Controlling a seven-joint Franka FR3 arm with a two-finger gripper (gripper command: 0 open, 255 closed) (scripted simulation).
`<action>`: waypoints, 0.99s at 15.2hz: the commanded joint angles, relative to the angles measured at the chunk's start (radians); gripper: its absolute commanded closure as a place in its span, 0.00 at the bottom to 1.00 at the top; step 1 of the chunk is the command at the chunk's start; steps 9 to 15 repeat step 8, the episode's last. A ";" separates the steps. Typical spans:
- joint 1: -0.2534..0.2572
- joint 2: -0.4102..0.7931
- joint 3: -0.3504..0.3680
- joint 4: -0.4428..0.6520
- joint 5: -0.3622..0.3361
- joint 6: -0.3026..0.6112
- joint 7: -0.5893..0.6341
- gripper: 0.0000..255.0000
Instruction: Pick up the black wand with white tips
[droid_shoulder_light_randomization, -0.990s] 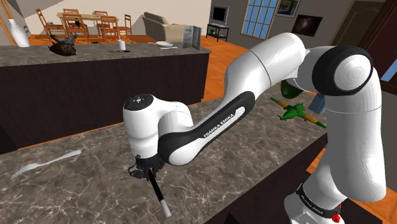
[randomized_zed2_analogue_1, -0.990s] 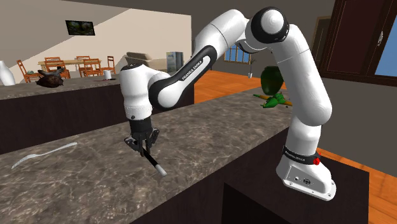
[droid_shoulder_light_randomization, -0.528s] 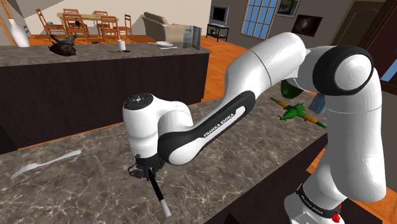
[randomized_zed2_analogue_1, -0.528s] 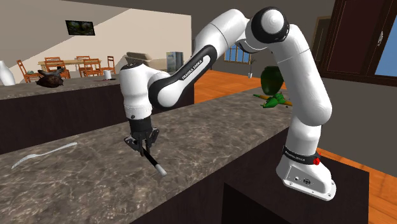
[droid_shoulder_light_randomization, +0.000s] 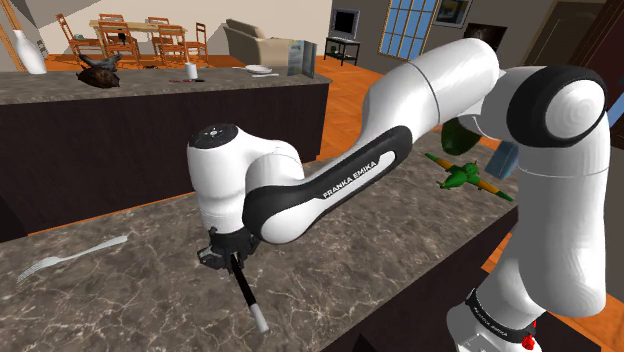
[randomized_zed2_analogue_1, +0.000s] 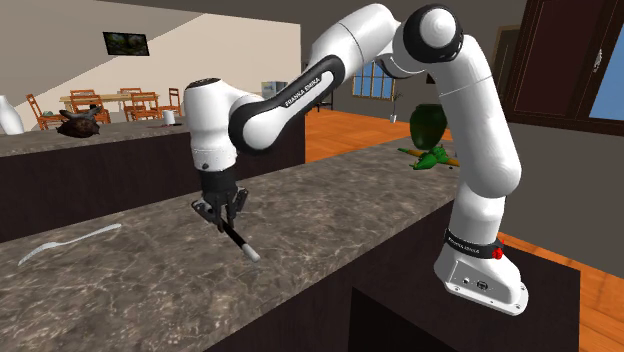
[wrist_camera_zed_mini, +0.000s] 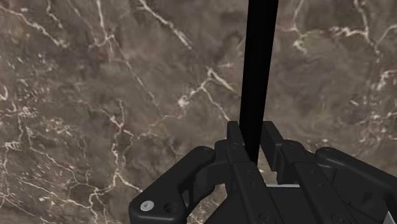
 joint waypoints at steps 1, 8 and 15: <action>-0.006 -0.017 0.007 0.005 0.013 -0.019 -0.009 1.00; -0.014 -0.049 0.022 0.033 0.040 -0.072 -0.029 1.00; -0.014 -0.049 0.022 0.033 0.040 -0.072 -0.029 1.00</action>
